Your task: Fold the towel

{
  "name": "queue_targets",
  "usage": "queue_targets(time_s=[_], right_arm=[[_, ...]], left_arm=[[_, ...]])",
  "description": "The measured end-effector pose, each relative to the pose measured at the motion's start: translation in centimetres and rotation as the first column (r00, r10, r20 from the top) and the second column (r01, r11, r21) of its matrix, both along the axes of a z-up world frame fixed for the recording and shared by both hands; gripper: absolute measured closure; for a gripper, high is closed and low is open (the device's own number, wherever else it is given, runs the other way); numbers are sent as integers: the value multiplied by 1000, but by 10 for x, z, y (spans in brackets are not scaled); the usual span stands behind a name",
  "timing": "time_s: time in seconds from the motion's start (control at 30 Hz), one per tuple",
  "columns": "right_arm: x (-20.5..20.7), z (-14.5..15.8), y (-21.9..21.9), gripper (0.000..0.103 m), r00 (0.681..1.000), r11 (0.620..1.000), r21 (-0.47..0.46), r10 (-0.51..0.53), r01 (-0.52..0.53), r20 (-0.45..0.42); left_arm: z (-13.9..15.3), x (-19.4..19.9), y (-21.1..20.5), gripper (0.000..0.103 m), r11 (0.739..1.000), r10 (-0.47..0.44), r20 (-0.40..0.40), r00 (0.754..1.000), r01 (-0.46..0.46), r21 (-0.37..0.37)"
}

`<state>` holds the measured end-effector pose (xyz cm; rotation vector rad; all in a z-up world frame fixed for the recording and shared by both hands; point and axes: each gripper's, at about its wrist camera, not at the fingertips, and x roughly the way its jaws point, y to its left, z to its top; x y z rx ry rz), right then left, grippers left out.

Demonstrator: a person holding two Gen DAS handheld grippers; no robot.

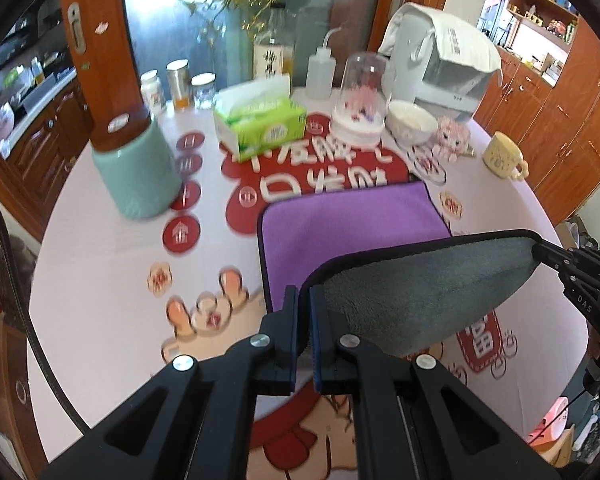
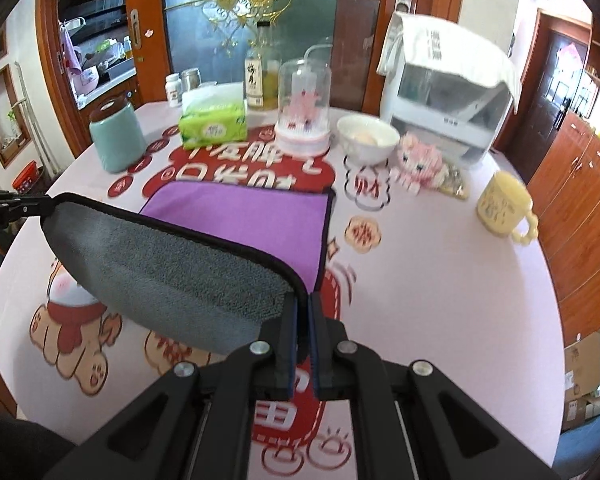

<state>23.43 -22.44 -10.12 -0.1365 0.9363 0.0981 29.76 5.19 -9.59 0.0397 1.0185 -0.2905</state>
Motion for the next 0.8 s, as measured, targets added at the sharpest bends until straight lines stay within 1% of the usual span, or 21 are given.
queue_targets(time_s=[0.17, 0.37, 0.53, 0.63, 0.8], right_arm=[[32, 7, 0, 98, 1000, 1000, -13, 2, -2, 31], [73, 4, -3, 98, 998, 1000, -13, 6, -6, 54], [107, -8, -7, 98, 999, 1000, -7, 10, -10, 52], [128, -23, -8, 98, 999, 1000, -6, 22, -22, 37], [158, -55, -9, 98, 999, 999, -2, 44, -44, -9]], left_arm=[[5, 28, -10, 100, 1000, -12, 35, 999, 12, 5], [-5, 66, -17, 100, 1000, -9, 39, 999, 8, 17], [-31, 100, -18, 100, 999, 18, 6, 1000, -19, 34], [-50, 118, -16, 100, 998, 43, -23, 999, -42, 40], [-84, 140, -15, 100, 996, 68, -75, 995, -64, 61]])
